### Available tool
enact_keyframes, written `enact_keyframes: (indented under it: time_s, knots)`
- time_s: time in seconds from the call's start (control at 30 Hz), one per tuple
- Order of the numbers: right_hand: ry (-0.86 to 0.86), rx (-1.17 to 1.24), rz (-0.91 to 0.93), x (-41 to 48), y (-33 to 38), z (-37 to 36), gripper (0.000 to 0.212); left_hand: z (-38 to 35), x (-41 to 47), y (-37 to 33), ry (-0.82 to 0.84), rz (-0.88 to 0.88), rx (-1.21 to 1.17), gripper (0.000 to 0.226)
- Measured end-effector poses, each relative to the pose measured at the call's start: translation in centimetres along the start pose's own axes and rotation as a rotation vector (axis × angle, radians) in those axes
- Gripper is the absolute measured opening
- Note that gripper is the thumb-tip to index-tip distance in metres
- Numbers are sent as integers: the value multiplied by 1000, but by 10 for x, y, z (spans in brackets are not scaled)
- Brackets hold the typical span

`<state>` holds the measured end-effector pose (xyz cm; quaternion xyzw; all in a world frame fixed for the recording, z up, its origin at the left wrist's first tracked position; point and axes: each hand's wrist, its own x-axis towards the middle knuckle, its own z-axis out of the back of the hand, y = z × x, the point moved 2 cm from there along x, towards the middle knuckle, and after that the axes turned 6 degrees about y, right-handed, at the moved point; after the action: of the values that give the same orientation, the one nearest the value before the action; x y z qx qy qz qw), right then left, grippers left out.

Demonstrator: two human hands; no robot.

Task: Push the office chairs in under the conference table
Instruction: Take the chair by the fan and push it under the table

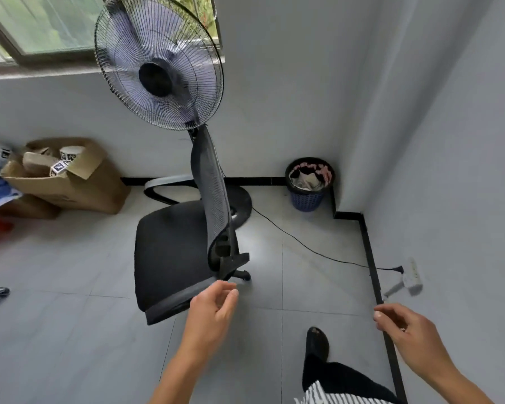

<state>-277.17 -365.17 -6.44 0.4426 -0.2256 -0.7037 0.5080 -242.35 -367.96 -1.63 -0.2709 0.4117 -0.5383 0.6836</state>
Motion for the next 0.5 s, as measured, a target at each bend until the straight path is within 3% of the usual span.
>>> enact_keyframes:
  time_s: [0.3, 0.5]
  knots:
    - [176, -124, 211, 201, 137, 11, 7, 19, 150, -51, -224, 67, 43, 19]
    - [306, -223, 327, 299, 216, -46, 7, 20, 249, -32, -149, 226, 147, 63]
